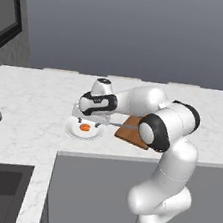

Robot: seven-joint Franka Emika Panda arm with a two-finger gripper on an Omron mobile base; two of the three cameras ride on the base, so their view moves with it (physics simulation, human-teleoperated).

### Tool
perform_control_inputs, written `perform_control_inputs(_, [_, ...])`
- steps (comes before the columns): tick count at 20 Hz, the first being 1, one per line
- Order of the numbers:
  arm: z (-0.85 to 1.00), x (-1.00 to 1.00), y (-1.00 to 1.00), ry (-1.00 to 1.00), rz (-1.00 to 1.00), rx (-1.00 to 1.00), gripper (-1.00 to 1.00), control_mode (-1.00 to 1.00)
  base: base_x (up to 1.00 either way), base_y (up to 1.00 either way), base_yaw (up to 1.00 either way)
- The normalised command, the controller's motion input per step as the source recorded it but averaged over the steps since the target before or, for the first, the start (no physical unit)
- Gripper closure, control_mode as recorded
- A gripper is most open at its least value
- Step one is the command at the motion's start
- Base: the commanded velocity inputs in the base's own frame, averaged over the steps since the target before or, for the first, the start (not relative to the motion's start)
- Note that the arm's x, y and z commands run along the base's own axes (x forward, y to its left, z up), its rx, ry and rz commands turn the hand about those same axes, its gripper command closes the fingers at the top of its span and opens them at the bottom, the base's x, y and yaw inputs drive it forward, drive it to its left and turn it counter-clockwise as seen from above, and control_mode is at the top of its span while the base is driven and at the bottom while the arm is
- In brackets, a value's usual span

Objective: Pick up the knife from the drawer and place it on the cutting board. Then place the meat from the plate to the cutting board.

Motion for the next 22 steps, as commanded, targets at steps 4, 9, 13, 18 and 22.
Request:
perform_control_inputs(4, [-0.49, 0.28, -0.01, 0.00, 0.28, -0.11, -1.00, -1.00, 0.00, 0.00, 0.00])
perform_control_inputs(9, [-0.41, 0.31, 0.09, 0.00, 0.09, -0.12, -1.00, -1.00, 0.00, 0.00, 0.00])
perform_control_inputs(13, [-0.33, 0.13, 0.12, 0.01, 0.05, -0.10, -1.00, -1.00, 0.00, 0.00, 0.00])
perform_control_inputs(18, [-0.36, 0.02, 0.04, -0.01, 0.06, -0.04, -1.00, -1.00, 0.00, 0.00, 0.00])
perform_control_inputs(22, [-0.27, 0.13, 0.00, -0.10, 0.04, 0.00, 1.00, -1.00, 0.00, 0.00, 0.00])
